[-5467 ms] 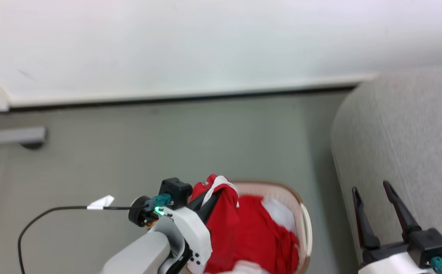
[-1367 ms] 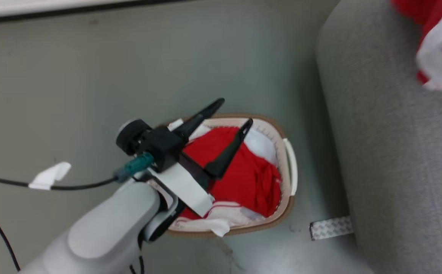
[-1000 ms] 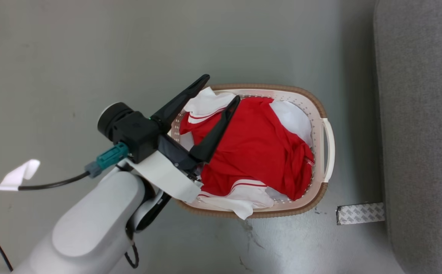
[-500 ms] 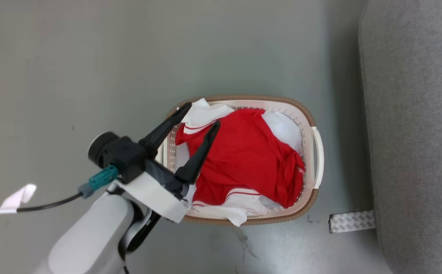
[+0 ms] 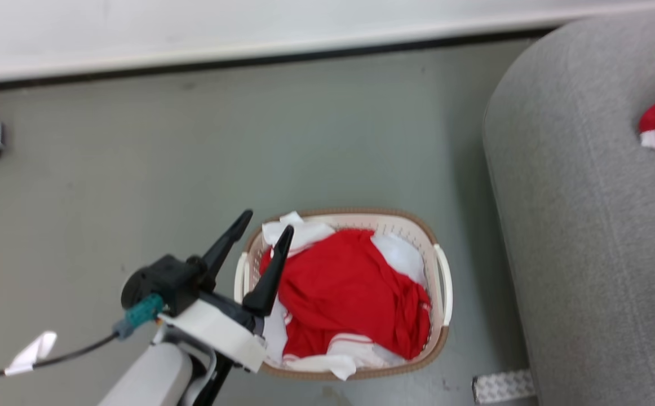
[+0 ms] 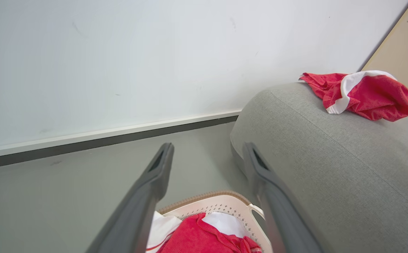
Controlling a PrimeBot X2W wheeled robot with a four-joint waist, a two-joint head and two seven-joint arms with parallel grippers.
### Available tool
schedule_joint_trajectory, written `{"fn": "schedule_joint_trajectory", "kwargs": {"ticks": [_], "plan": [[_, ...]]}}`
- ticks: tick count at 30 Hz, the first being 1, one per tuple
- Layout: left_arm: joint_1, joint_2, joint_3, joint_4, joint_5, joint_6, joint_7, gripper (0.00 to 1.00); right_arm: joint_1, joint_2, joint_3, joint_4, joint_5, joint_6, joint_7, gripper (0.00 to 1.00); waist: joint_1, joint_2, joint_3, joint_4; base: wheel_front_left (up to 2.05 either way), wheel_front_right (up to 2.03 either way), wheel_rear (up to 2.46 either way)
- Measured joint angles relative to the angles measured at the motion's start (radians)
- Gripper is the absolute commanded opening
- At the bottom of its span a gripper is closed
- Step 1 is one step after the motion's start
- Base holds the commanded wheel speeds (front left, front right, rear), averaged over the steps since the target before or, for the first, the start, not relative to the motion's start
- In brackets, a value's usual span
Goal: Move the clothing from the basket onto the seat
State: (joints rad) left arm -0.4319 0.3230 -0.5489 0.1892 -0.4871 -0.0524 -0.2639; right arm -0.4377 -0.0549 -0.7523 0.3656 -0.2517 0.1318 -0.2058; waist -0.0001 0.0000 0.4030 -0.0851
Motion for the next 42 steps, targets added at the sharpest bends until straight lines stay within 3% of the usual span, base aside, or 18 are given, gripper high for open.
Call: {"fn": "schedule_joint_trajectory", "kwargs": {"ticks": [13, 25, 34, 42], "plan": [[0.206, -0.086, 0.167, 0.052, 0.068, 0.018, 0.0, 1.0, 0.156, 0.004, 0.351, 0.01, 0.217, 0.0, -0.05, 1.0, -0.0002, 0.0, -0.216, 0.052, 0.0, 0.0, 0.0], [0.3, -0.168, 0.321, 0.102, 0.196, -0.019, 0.0, 1.0, 0.255, 0.007, 0.651, 0.034, 0.38, 0.0, -0.057, 1.0, -0.0001, 0.0, -0.315, 0.157, 0.0, 0.0, 0.0], [0.357, -0.219, 0.375, 0.111, 0.284, -0.052, 0.0, 1.0, 0.358, 0.007, 0.712, 0.032, 0.403, 0.0, -0.057, 1.0, 0.0, 0.0, -0.379, 0.17, 0.0, 0.0, 0.0], [0.377, -0.241, 0.399, 0.121, 0.312, -0.065, 0.0, 1.0, 0.395, 0.007, 0.697, 0.022, 0.386, 0.0, -0.057, 1.0, 0.0, 0.0, -0.412, 0.157, 0.0, 0.0, 0.0]]}}
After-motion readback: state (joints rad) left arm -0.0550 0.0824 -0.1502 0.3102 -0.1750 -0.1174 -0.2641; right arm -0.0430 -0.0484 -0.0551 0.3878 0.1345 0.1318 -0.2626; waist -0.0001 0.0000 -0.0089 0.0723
